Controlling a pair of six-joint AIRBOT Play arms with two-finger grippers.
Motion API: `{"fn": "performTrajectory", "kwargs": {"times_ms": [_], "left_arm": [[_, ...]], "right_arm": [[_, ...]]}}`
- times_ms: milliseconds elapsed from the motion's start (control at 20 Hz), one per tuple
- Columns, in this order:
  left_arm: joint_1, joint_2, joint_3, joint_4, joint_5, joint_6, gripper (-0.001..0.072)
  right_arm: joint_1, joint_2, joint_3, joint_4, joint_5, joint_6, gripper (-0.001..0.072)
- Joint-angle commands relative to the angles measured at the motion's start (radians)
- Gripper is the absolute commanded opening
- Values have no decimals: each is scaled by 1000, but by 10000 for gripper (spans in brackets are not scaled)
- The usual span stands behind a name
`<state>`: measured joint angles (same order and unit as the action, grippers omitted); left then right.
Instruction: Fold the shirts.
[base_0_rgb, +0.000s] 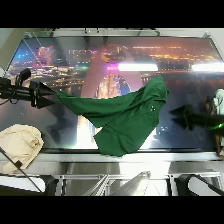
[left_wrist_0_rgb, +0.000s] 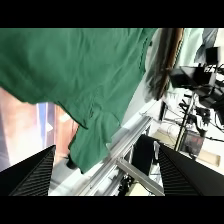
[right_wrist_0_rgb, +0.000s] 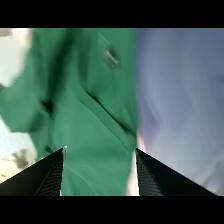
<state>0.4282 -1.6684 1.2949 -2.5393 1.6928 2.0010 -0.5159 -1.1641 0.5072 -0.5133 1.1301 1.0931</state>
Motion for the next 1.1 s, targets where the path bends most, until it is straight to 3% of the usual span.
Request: {"fn": "performTrajectory", "kwargs": {"times_ms": [0, 450, 750, 800, 850, 1050], "left_arm": [[-35, 82, -141, 27, -38, 6, 710], [-264, 111, -335, 27, -126, 7, 710], [-405, 111, -341, 27, -148, 6, 710], [-419, 111, -341, 28, -149, 6, 710], [-433, 111, -341, 28, -149, 6, 710], [-487, 111, -341, 27, -170, 6, 710]], "right_arm": [[16, 90, -240, 32, -109, -26, 479], [322, 57, -275, 158, -303, -49, 479], [368, 26, -274, 259, -393, -81, 478], [368, 17, -274, 288, -394, -94, 458], [368, 5, -274, 321, -393, -124, 369], [368, -47, -274, 368, -389, -167, 353]]}}
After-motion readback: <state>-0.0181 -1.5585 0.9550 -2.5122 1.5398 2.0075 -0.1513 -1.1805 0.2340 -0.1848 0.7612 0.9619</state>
